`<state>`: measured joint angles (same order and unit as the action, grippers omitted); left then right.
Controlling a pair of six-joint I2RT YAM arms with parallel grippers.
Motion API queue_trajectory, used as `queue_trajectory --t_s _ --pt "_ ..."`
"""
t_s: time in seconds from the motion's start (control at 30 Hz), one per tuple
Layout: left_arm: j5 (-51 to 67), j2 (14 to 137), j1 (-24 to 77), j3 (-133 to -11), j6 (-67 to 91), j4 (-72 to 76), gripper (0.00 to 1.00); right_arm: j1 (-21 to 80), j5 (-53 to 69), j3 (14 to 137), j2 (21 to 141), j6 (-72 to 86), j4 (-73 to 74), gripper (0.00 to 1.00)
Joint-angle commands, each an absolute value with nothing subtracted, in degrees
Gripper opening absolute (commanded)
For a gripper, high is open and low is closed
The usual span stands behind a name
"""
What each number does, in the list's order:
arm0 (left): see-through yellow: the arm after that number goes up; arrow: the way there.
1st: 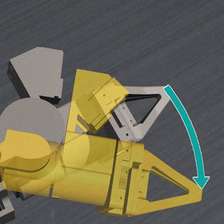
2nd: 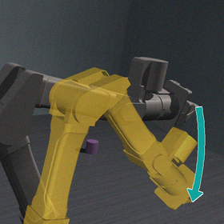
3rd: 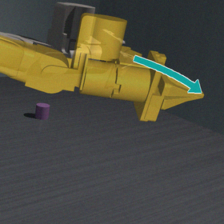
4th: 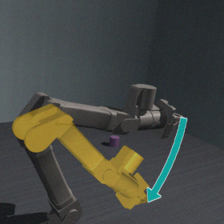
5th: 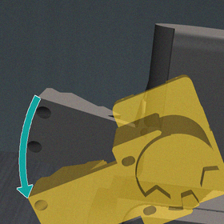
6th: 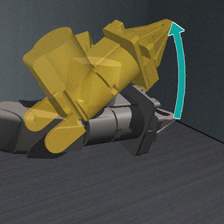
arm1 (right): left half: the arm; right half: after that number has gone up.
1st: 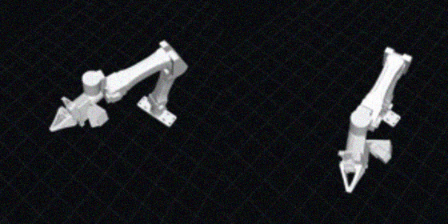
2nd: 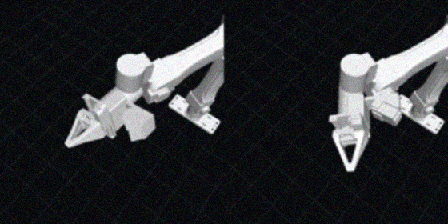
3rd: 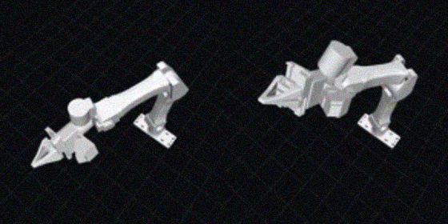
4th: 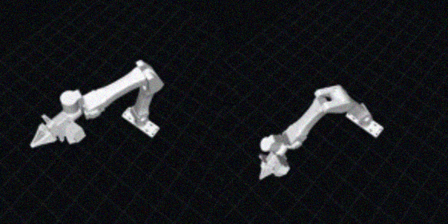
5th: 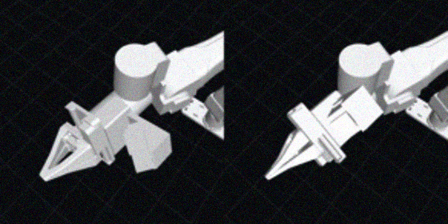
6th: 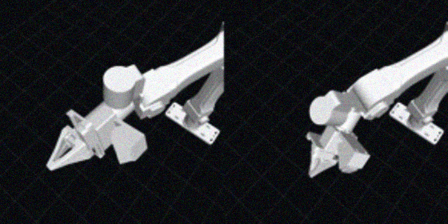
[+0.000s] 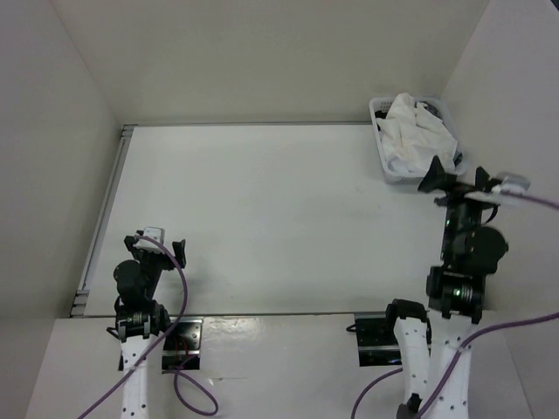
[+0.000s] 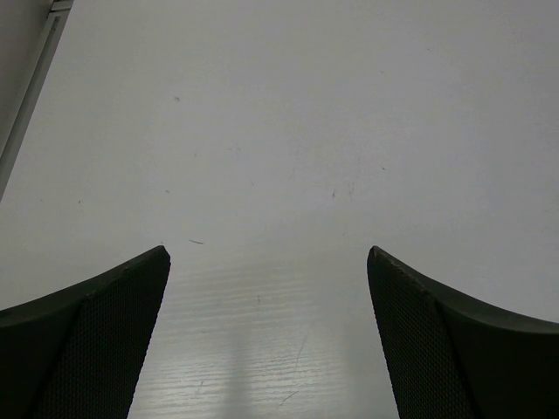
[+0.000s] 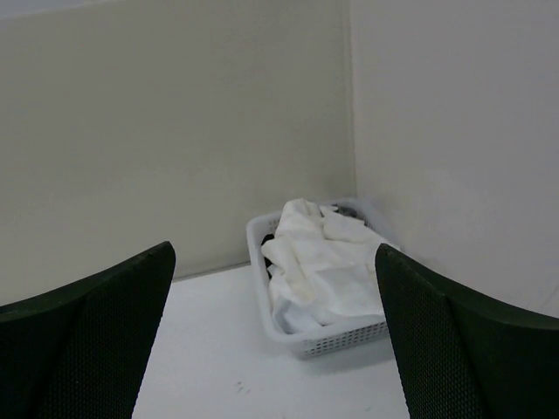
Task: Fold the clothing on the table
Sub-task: Grab the skirt from the pile
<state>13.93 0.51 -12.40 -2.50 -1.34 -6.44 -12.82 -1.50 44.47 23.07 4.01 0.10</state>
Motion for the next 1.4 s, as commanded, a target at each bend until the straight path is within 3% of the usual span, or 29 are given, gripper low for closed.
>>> queue_trajectory --t_s 0.0,0.13,0.4,0.47,0.57,0.6,0.77,0.8,0.9,0.93,1.07,1.23,1.37 --pt "12.5 -6.8 -11.3 -0.1 -1.8 -5.2 0.99 -14.0 -8.9 55.3 35.9 15.5 10.2 0.99" --pt "11.9 -6.8 -11.3 -0.1 -1.8 -5.2 0.99 -17.5 4.3 61.6 45.1 22.5 16.5 0.99" --pt "12.7 -6.8 -9.7 -3.4 -7.1 -2.6 0.99 -26.4 31.2 74.0 59.3 7.4 31.8 0.99" --pt "5.9 -6.2 -9.1 -6.5 -5.1 3.0 0.99 -28.1 36.7 78.0 67.7 2.2 40.4 0.99" --pt "5.4 -0.7 -9.1 -14.5 -10.8 7.6 0.99 -28.7 39.2 87.4 79.3 -3.9 51.2 0.99" --pt "5.4 6.3 -9.1 -18.1 -11.5 5.9 0.99 -28.7 40.0 88.7 81.5 -4.7 54.0 0.99" --pt "-7.9 39.1 -9.1 -49.2 -7.9 -15.1 0.99 -27.9 37.4 90.9 87.2 -4.8 51.3 0.99" --pt "-9.4 50.8 -9.1 -62.8 -7.9 -20.2 0.99 -26.1 35.4 90.9 87.2 -4.7 50.0 0.99" --pt "0.3 71.0 -9.1 -82.3 -23.0 -44.4 0.99 -23.6 27.4 91.9 85.6 -4.2 45.1 0.99" --pt "0.4 74.8 -9.7 -90.5 -20.3 -52.4 0.99 -23.0 26.5 91.9 85.6 -4.2 43.0 0.99" --pt "17.3 82.5 -16.5 -91.4 -10.9 -57.2 0.99 -23.0 26.5 88.0 83.1 -3.5 35.4 0.99" --pt "17.1 79.4 -17.7 -85.0 -5.9 -46.2 0.99 -13.9 8.1 85.3 80.2 -11.8 33.0 0.99" --pt "18.0 73.0 -17.7 -79.6 -4.7 -39.4 0.99 -13.4 4.3 87.0 83.1 -13.7 36.4 0.99"
